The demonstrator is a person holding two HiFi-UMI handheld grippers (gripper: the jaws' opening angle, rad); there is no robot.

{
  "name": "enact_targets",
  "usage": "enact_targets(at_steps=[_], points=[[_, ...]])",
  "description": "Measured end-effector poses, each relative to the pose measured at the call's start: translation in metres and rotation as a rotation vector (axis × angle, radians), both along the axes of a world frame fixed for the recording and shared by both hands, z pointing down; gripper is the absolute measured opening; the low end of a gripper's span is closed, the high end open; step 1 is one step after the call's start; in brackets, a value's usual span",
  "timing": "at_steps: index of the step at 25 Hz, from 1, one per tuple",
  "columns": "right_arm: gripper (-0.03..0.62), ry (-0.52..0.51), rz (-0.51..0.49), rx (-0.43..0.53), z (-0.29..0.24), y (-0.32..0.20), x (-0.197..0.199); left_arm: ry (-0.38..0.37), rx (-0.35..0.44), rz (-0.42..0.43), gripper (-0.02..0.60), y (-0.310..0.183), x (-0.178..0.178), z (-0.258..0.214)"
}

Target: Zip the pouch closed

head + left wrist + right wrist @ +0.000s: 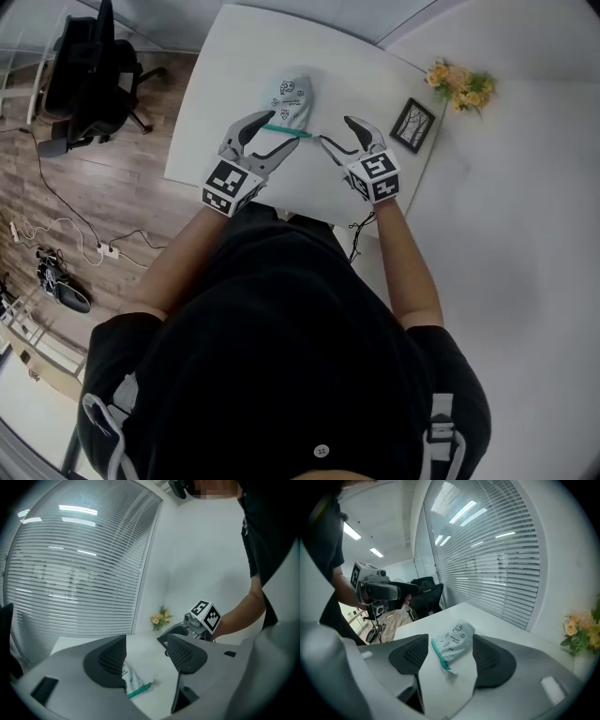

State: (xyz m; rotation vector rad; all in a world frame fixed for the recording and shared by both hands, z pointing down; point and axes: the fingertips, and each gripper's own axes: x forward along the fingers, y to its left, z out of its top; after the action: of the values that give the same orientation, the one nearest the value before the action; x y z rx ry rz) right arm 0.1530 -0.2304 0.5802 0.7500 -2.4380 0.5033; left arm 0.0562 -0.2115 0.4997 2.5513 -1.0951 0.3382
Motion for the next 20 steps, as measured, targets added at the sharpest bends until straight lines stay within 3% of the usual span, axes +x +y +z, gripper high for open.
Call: enact_targets(at_steps=[12, 20], points=[[0.232, 0.196, -0.248, -0.052, 0.09, 0.009, 0.016, -0.061, -0.147, -0.092, 0.253, 0.008, 0.03, 0.087], [0.19, 0.3, -0.384, -0.067, 0.135, 0.016, 0.001, -0.105, -0.232, -0.073, 0.244, 0.015, 0.044, 0.135]])
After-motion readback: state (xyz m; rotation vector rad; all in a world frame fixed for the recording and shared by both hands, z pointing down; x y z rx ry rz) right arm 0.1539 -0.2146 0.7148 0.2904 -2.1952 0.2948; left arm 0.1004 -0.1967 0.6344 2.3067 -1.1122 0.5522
